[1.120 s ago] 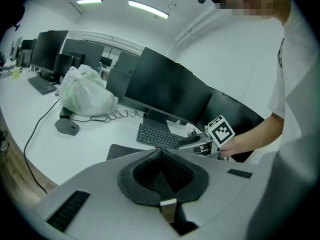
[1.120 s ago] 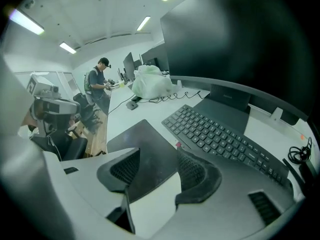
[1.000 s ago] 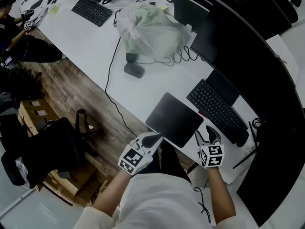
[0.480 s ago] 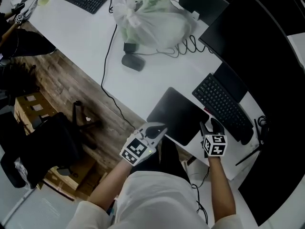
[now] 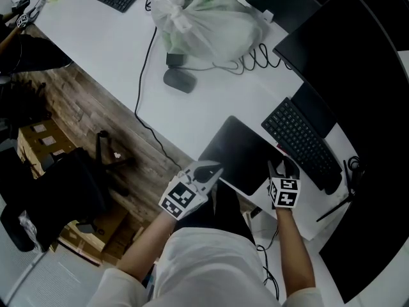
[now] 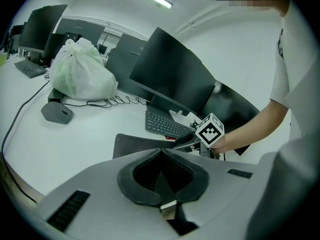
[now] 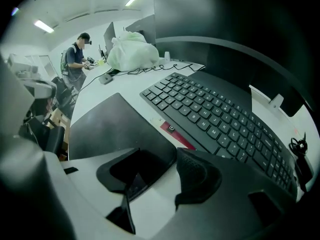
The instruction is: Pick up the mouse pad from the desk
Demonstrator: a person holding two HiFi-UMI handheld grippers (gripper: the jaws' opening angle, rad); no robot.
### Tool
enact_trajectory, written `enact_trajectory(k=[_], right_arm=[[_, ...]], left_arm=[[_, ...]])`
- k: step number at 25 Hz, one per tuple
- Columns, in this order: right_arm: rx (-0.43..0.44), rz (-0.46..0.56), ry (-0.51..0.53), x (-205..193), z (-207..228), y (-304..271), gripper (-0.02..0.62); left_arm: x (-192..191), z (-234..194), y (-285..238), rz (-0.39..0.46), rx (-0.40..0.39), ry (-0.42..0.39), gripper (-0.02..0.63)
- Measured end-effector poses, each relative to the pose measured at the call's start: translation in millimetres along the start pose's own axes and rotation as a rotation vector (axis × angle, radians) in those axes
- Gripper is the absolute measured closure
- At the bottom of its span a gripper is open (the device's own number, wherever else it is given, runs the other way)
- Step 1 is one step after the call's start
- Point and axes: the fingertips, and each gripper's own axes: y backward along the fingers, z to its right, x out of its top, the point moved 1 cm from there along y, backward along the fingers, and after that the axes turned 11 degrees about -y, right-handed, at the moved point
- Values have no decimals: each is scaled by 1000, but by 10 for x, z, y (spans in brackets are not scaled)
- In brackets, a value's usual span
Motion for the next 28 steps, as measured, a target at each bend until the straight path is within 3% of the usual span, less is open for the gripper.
enact_trajectory(k=[5,7,14,28], right_arm=[[24,-3,56,-21,-179,-13,496],[7,-2,61,-25,-207,-15,522],[38,-22,8,1,-243,40,539],[195,96,20,384,-863,816,554]], left_arm=[[-7,-54,23,1,2,9,591],[-7,-65,39,2,2,12,591],[2,-139,169,5,12,7,591],[306,-163,706,52,41,-53,591]])
